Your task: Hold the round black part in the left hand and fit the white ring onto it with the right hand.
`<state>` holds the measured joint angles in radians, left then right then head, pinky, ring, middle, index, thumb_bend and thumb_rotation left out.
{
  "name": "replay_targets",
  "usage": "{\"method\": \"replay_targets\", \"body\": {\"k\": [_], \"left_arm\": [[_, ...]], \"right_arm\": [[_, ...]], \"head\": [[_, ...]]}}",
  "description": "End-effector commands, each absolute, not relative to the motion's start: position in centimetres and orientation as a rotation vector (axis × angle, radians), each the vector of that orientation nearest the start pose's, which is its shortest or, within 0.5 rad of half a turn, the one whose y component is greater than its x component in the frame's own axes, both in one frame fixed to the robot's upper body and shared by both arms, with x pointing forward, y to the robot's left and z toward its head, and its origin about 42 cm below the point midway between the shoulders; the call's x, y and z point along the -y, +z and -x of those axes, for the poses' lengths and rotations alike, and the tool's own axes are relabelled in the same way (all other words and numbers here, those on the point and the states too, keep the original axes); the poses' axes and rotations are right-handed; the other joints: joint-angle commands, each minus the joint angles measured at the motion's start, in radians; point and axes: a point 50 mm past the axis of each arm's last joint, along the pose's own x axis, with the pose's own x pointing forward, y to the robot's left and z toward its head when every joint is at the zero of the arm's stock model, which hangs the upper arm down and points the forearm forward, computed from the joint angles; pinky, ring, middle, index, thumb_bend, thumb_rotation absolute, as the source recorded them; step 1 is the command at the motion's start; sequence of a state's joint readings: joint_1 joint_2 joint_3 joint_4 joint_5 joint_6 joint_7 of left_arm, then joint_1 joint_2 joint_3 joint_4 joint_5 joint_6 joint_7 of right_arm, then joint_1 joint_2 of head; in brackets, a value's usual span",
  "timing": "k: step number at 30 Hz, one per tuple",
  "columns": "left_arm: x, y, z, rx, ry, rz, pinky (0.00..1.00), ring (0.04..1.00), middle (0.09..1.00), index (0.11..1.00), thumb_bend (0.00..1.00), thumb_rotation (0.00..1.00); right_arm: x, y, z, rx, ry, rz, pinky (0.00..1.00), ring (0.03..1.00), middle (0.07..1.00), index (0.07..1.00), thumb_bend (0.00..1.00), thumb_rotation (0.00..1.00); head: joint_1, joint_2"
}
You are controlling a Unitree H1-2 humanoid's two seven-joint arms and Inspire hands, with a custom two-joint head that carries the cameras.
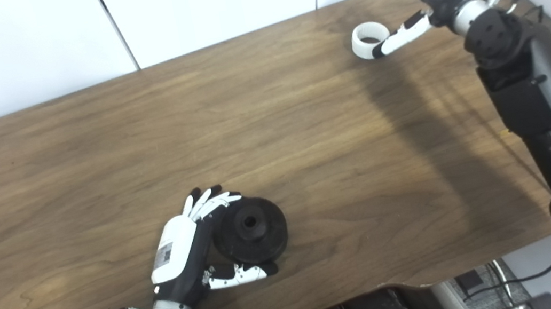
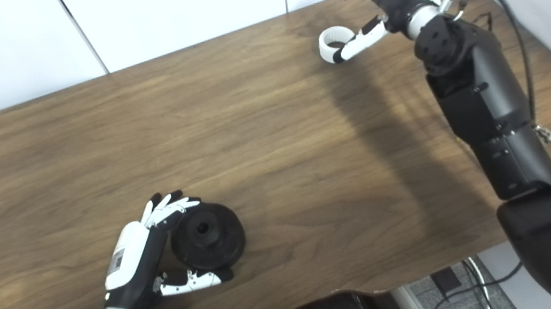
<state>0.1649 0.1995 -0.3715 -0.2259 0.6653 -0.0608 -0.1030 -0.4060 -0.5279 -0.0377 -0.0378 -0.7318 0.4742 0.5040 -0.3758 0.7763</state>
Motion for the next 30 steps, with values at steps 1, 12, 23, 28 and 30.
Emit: {"method": "replay_targets", "body": {"k": [1, 12, 23, 28, 30], "left_arm": [[-17.9, 8.6, -19.7, 0.084, -0.483, -0.826, 1.00, 0.932, 0.833, 0.487, 0.52, 0.06], [-18.4, 7.4, -19.0, 0.086, -0.485, -0.833, 1.00, 0.934, 0.833, 0.488, 0.52, 0.06], [-18.3, 6.5, -18.6, 0.080, -0.481, -0.822, 1.00, 0.935, 0.839, 0.487, 0.52, 0.06], [-18.2, 6.4, -18.5, 0.083, -0.478, -0.819, 1.00, 0.930, 0.839, 0.487, 0.52, 0.06], [-18.2, 6.4, -18.4, 0.082, -0.478, -0.815, 1.00, 0.931, 0.838, 0.487, 0.52, 0.06]], "right_arm": [[37.3, 29.2, -40.4, -0.164, -0.107, 1.146, 0.96, 0.977, 0.968, 0.874, 0.93, 0.29], [37.1, 28.7, -42.3, -0.202, -0.085, 1.192, 1.00, 0.992, 0.974, 0.889, 0.93, 0.29], [37.4, 27.8, -43.1, -0.247, -0.072, 1.227, 1.00, 0.995, 0.983, 0.887, 0.94, 0.29], [37.5, 27.5, -43.5, -0.271, -0.062, 1.252, 1.00, 0.995, 0.981, 0.884, 0.94, 0.28], [37.4, 27.4, -43.6, -0.278, -0.060, 1.263, 1.00, 0.996, 0.979, 0.881, 0.95, 0.28]], "head": [[0.000, -0.010], [-0.010, -0.088], [0.007, -0.135], [0.010, -0.143], [0.013, -0.145]]}}
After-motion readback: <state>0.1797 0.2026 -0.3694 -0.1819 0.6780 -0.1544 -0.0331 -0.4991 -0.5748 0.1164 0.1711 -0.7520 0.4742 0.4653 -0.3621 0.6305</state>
